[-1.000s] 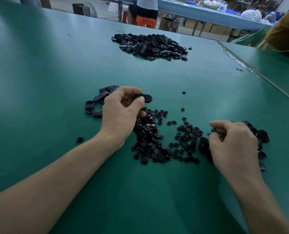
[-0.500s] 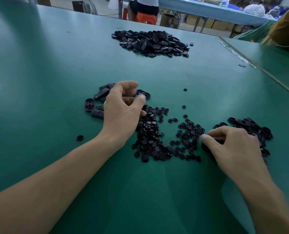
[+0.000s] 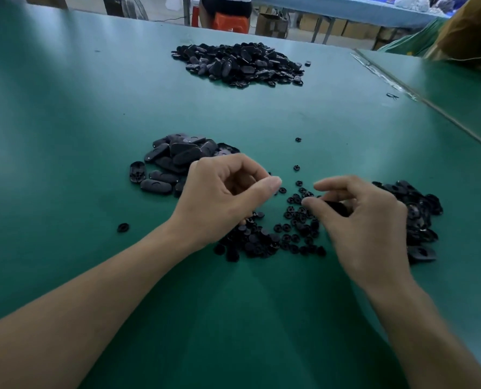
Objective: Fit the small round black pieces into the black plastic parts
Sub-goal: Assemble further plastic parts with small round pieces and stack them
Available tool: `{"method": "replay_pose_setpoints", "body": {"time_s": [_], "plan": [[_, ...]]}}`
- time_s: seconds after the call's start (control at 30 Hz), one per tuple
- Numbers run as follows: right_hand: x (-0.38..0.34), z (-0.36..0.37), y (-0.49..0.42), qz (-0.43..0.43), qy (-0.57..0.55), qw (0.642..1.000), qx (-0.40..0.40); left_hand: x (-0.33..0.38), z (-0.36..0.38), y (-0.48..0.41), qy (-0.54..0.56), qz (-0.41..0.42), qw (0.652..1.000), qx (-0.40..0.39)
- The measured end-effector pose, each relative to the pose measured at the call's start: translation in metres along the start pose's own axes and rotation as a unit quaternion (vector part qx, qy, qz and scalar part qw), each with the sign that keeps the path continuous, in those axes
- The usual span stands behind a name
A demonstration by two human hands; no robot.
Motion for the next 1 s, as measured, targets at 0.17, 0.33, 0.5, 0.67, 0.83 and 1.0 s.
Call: {"method": "replay_pose_setpoints", "body": {"time_s": [0.17, 0.33, 0.5, 0.67, 0.83, 1.0], "plan": [[-0.012, 0.012, 0.010, -0.028, -0.124, 0.992, -0.017, 0.000, 0.004, 0.002, -0.032, 0.015, 0.999, -0.028], [-0.018, 0.019, 0.016, -0.030, -0.232, 0.972, -0.028, -0.001, 0.006, 0.002, -0.029, 0.014, 0.999, -0.032], [-0.013, 0.021, 0.015, -0.009, -0.225, 0.974, -0.023, 0.000, 0.007, 0.002, 0.004, 0.004, 0.999, -0.053], [-0.004, 0.021, 0.015, -0.056, 0.034, 0.996, -0.061, -0.006, -0.001, -0.004, 0.000, 0.001, 1.000, 0.013], [0.002, 0.023, 0.016, -0.052, 0.146, 0.981, -0.115, -0.011, -0.008, -0.010, -0.015, -0.006, 0.998, 0.065], [0.003, 0.022, 0.013, -0.034, 0.097, 0.989, -0.104, -0.014, -0.006, -0.012, 0.031, -0.034, 0.996, 0.073]]}}
Point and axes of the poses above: each hand's wrist, its own y-axis away from the middle knuckle, its own z-axis out of the palm, x = y × z, the point moved 4 cm from there along -y, towards the middle knuckle, and after that the axes turned 13 degrees about x, right-handed, at the moved point
